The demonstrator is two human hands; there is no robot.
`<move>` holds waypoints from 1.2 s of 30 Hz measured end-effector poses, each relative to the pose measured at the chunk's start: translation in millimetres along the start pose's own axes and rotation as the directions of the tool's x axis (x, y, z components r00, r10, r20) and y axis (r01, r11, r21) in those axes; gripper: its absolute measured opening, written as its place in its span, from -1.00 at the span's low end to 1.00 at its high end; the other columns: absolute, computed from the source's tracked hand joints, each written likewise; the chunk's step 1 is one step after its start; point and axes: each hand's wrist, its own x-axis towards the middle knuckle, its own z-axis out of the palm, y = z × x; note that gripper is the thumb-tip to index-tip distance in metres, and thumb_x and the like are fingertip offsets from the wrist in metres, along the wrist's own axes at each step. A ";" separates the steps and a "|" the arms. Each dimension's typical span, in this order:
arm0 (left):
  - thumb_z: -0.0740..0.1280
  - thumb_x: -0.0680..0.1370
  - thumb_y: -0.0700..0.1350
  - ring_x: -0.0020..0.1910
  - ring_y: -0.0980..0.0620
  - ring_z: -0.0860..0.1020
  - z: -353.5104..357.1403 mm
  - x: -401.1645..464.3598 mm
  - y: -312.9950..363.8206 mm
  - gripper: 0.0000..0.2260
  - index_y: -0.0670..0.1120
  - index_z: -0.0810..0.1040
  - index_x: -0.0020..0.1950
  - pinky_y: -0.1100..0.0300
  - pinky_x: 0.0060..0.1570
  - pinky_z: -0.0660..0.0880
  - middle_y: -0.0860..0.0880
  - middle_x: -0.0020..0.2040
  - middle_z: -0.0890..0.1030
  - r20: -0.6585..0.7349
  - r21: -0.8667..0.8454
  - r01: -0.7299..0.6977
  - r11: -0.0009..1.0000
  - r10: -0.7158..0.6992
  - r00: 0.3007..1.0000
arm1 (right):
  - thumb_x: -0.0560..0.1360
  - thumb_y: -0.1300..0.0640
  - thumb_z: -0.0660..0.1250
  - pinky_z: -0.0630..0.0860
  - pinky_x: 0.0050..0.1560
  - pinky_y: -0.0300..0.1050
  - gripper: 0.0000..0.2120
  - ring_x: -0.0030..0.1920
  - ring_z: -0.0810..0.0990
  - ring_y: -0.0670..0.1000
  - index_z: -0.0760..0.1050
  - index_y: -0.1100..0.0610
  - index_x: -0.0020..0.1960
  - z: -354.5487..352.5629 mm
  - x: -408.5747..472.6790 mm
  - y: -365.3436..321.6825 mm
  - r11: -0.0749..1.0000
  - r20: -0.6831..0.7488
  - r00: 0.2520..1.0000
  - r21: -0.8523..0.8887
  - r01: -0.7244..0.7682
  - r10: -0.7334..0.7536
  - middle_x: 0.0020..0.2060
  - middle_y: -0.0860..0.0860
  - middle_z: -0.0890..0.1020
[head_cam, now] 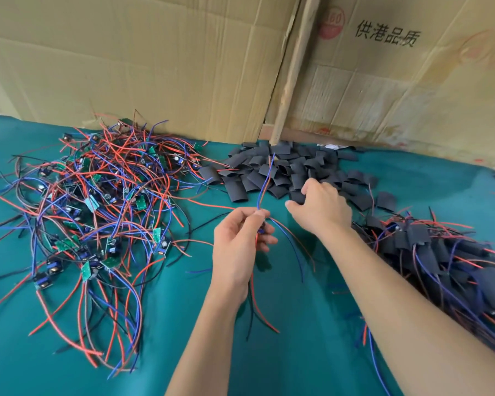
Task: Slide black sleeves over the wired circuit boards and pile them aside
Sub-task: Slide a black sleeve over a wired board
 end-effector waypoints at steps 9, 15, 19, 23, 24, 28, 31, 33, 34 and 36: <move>0.14 0.53 -0.32 -0.25 -0.04 0.66 0.2 2.2 -4.1 -0.79 -0.16 0.55 -0.11 0.22 -0.27 0.55 -0.10 -0.25 0.69 0.021 0.014 0.022 1.000 -0.022 1.000 | 0.39 -0.09 0.53 0.40 -0.09 -0.10 -0.68 0.03 0.56 0.04 0.55 -0.06 0.08 -17.0 -18.5 -5.2 0.902 -0.084 0.991 0.428 -0.062 0.108 0.01 -0.09 0.62; 0.12 0.54 -0.38 -0.25 -0.03 0.50 3.2 0.9 -5.1 -0.74 -0.18 0.59 -0.05 0.13 -0.23 0.43 -0.12 -0.24 0.60 -0.006 0.036 0.008 0.999 -0.008 1.000 | 0.28 0.08 0.65 0.50 -0.09 -0.31 -0.49 -0.13 0.62 -0.11 0.61 -0.08 0.19 -15.6 -95.4 -9.5 0.645 -0.137 0.989 0.751 0.140 -0.056 0.05 -0.20 0.61; 0.35 0.59 -0.18 -0.17 0.01 0.53 1.3 0.4 -9.4 -0.90 -0.15 0.62 -0.10 0.08 -0.05 0.48 -0.06 -0.19 0.64 0.003 0.210 -0.080 0.974 0.082 0.997 | 0.26 0.18 0.65 0.46 -0.14 -0.36 -0.51 -0.16 0.57 -0.11 0.62 -0.03 0.15 -2.7 -114.3 -14.6 0.645 -0.243 0.966 0.724 0.244 -0.092 -0.04 -0.16 0.56; 0.37 0.58 -0.14 -0.17 -0.04 0.53 -0.6 0.4 -9.2 -0.86 -0.19 0.63 -0.09 0.01 -0.05 0.48 -0.19 -0.16 0.64 0.024 0.201 -0.089 0.975 0.086 0.996 | 0.26 0.31 0.64 0.53 -0.19 -0.26 -0.53 -0.23 0.62 -0.05 0.63 -0.01 0.09 -4.3 -115.2 -10.4 0.427 -0.137 0.987 0.890 0.159 -0.080 -0.02 -0.05 0.60; 0.36 0.58 -0.12 -0.20 -0.04 0.53 -1.3 0.5 -8.7 -0.86 -0.17 0.63 -0.10 0.03 -0.10 0.48 -0.16 -0.19 0.64 0.025 0.198 -0.082 0.977 0.078 0.997 | 0.26 0.30 0.63 0.55 -0.18 -0.23 -0.55 -0.24 0.64 -0.03 0.65 0.02 0.09 -5.7 -115.0 -8.9 0.305 -0.062 0.995 0.949 0.085 -0.082 -0.01 -0.01 0.63; 0.32 0.65 -0.20 -0.35 0.05 0.51 -2.5 0.3 -8.2 -0.82 -0.11 0.63 -0.13 0.26 -0.34 0.47 0.00 -0.33 0.59 0.024 0.220 -0.058 0.974 0.054 0.998 | 0.38 0.31 0.54 0.58 -0.13 -0.21 -0.61 -0.15 0.67 0.01 0.66 0.10 0.18 -10.1 -113.0 0.7 -0.098 0.148 0.977 0.982 -0.164 -0.154 0.04 0.08 0.71; 0.33 0.64 -0.21 -0.36 0.03 0.50 -1.6 -1.6 -6.1 -0.78 -0.06 0.62 -0.18 0.28 -0.37 0.46 0.00 -0.36 0.58 0.026 0.228 -0.058 0.972 0.053 0.998 | 0.40 0.39 0.53 0.58 -0.17 -0.21 -0.66 -0.14 0.66 0.04 0.69 0.12 0.12 -10.0 -113.7 1.0 -0.083 0.147 0.974 0.983 -0.163 -0.170 0.02 0.14 0.72; 0.34 0.64 -0.21 -0.37 0.04 0.50 -1.0 -2.6 -5.3 -0.76 -0.03 0.63 -0.21 0.29 -0.38 0.46 -0.01 -0.37 0.58 0.042 0.223 -0.066 0.973 0.059 0.997 | 0.32 0.34 0.57 0.59 -0.16 -0.18 -0.66 -0.14 0.66 0.08 0.70 0.10 0.05 -10.1 -114.5 1.3 -0.068 0.149 0.976 0.984 -0.162 -0.159 0.06 0.19 0.72; 0.34 0.64 -0.21 -0.38 0.06 0.50 -0.9 -3.4 -4.6 -0.75 -0.02 0.63 -0.22 0.30 -0.38 0.46 -0.01 -0.37 0.58 0.054 0.225 -0.072 0.972 0.062 0.997 | 0.29 0.30 0.57 0.59 -0.15 -0.16 -0.69 -0.15 0.65 0.09 0.69 0.09 0.01 -10.3 -114.5 2.1 -0.069 0.151 0.976 0.984 -0.163 -0.158 0.06 0.21 0.71; 0.34 0.64 -0.20 -0.40 0.09 0.51 -0.6 -4.6 -3.6 -0.73 0.01 0.64 -0.23 0.31 -0.39 0.46 0.01 -0.38 0.58 0.082 0.237 -0.084 0.968 0.066 0.994 | 0.26 0.26 0.57 0.59 -0.14 -0.15 -0.70 -0.16 0.65 0.11 0.67 0.07 -0.04 -10.7 -113.5 4.9 -0.058 0.156 0.976 0.984 -0.166 -0.152 0.04 0.20 0.72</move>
